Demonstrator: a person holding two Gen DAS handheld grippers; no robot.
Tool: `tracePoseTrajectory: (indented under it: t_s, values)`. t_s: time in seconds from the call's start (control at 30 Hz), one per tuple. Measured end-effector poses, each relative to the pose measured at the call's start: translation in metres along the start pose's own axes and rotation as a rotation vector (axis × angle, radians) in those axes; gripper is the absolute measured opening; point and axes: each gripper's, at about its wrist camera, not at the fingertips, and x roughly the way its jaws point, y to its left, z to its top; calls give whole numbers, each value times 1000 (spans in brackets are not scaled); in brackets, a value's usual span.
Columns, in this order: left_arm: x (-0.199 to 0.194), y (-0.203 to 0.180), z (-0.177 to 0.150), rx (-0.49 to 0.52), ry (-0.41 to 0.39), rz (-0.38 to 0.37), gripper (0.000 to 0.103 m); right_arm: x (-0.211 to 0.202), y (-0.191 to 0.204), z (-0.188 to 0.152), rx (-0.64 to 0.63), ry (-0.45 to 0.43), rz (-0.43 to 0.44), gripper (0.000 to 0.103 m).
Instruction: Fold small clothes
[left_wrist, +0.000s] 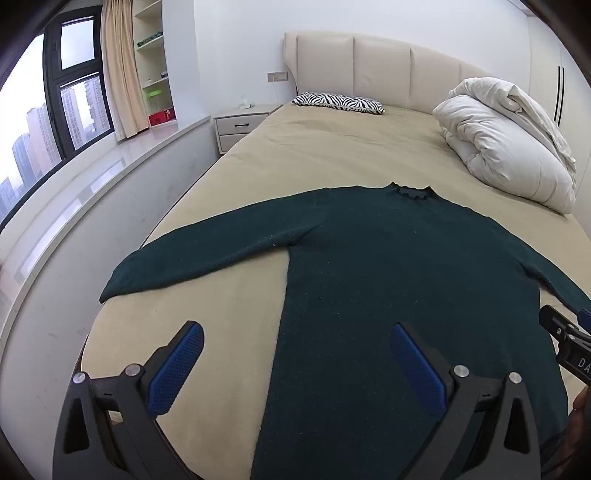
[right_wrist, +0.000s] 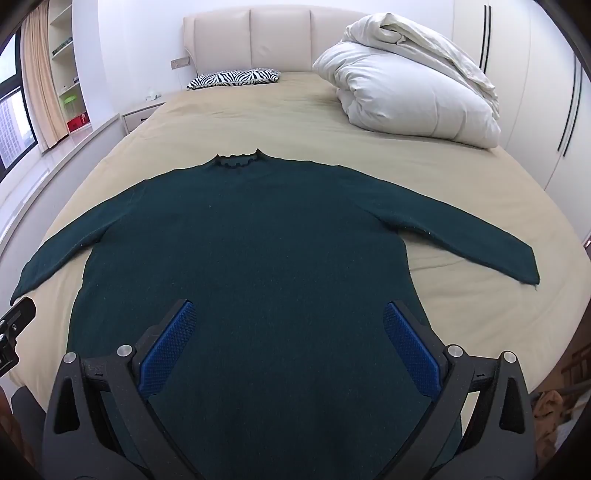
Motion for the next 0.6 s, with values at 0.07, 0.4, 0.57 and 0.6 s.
tracePoseTrajectory:
  t_s: [0.07,0.4,0.57,0.6]
  values:
    - [0,0,0,-1,0,0,103,0,0,0,0,0,1,103]
    - [1,5,1,-6,2,-2,103,0,0,0,-1,2,0,103]
    - [1,5,1,-5,1,0,103,0,-1,0,-1,4,2,103]
    - [1,5,1,-5,1,0,103,0,-1,0,-1,4,3,103]
